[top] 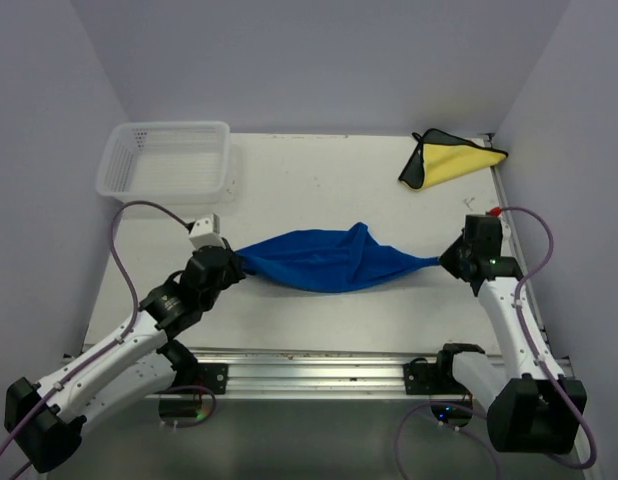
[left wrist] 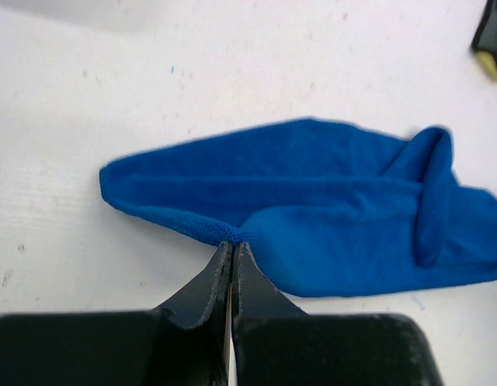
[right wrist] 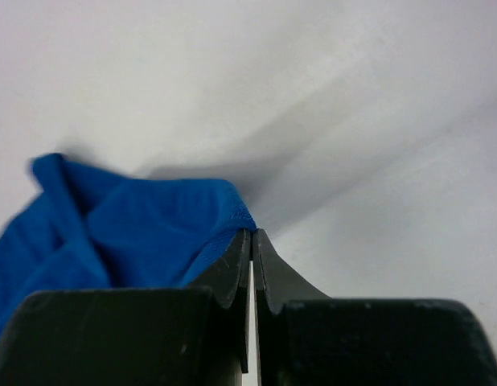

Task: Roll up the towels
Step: Flatten the towel

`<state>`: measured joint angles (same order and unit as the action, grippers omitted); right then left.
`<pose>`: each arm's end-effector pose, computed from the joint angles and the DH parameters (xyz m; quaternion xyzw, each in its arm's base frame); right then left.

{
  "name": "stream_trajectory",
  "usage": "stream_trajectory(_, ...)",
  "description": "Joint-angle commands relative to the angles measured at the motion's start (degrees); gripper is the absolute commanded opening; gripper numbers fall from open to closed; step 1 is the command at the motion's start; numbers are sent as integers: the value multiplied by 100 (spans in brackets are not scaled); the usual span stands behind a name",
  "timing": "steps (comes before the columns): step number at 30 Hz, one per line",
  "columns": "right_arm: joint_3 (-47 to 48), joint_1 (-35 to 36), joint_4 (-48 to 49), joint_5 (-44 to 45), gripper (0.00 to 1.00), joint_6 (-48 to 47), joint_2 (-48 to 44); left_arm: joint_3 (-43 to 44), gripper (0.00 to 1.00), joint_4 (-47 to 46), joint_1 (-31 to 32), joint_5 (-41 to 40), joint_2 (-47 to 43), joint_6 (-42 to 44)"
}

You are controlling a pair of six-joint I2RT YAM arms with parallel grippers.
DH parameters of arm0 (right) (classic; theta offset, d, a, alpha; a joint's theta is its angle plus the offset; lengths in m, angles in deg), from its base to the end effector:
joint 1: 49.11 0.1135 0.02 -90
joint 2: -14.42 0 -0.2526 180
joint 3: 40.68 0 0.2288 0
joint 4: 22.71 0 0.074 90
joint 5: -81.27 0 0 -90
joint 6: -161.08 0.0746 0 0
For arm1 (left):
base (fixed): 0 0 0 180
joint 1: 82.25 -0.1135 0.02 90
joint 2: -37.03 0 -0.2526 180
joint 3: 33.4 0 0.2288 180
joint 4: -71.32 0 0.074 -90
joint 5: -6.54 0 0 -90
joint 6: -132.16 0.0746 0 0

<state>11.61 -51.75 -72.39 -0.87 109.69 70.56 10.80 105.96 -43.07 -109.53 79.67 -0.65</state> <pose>0.1948 -0.0192 0.1890 0.3538 0.8793 0.0345 0.3170 0.1611 -0.0890 0.2139 -0.1346 0.8527 -0.1549 0.4805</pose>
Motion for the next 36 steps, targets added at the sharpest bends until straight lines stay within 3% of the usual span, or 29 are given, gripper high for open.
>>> stream_trajectory(1, 975, 0, -296, -503, 0, 173, -121, 879, 0, -46, 2, -705, 87, 395)
stream_trajectory(5, 1739, -53, -340, -759, 0, 357, 177, 1896, 0, 26, -269, -857, 351, 729)
stream_trajectory(9, 2171, -176, -147, -1023, 0, 682, 380, 2741, 0, -134, -1111, 98, 815, 1195)
stream_trajectory(17, 3628, -589, -50, -1602, 0, 1288, 1406, 4401, 0, -319, -2361, 1445, 2336, 1125)
stream_trajectory(25, 4570, -668, 275, -2306, 0, 1852, 2260, 6203, 0, 199, -2670, 1991, 3541, 1231)
stream_trajectory(30, 4440, -870, 862, -3052, 0, 2659, 2498, 6602, 0, 341, -2740, 2316, 3937, 1073)
stream_trajectory(36, 4176, -984, 750, -3045, 0, 2196, 2314, 5857, 0, 262, -2749, 2124, 3421, 1239)
